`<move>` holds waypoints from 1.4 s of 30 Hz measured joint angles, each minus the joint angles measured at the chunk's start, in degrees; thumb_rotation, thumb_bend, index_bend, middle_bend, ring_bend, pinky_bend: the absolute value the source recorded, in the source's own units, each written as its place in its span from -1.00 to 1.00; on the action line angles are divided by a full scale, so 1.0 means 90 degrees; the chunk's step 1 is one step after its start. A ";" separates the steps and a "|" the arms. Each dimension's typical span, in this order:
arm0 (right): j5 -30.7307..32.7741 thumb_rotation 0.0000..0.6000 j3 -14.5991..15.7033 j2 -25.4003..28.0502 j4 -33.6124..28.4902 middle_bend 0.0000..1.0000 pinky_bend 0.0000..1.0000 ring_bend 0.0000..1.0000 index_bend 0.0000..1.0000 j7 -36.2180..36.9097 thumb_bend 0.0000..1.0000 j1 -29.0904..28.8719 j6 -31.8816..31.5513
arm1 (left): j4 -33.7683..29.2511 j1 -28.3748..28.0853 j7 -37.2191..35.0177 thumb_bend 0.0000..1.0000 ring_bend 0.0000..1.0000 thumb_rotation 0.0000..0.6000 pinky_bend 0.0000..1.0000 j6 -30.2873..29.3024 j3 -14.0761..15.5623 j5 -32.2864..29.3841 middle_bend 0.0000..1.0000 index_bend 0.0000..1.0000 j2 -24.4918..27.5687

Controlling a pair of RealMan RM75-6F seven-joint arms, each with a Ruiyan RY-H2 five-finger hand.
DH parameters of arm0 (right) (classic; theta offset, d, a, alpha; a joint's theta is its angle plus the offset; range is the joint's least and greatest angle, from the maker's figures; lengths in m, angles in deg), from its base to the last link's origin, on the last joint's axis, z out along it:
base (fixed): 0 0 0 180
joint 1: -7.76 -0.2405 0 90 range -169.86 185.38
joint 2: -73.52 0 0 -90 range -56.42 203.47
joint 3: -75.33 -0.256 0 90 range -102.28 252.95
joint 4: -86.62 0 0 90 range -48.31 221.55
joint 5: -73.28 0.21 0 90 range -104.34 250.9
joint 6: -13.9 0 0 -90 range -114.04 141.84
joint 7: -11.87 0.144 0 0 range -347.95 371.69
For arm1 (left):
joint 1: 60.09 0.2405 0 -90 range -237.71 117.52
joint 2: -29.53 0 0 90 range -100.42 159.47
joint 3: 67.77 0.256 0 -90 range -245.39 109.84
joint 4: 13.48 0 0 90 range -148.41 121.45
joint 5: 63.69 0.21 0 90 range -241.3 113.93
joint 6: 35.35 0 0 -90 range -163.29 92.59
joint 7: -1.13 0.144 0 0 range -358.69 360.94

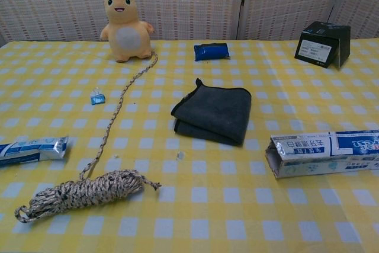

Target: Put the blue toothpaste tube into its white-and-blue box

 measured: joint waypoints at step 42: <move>0.0351 1.00 -0.0154 -0.0115 -0.0076 -1.00 -0.95 -1.00 -1.00 -0.0131 -0.42 -0.0078 0.0284 | -0.1094 -0.1268 0.0696 -0.50 1.00 1.00 1.00 0.1970 -0.0622 -0.1301 1.00 -0.25 -0.0740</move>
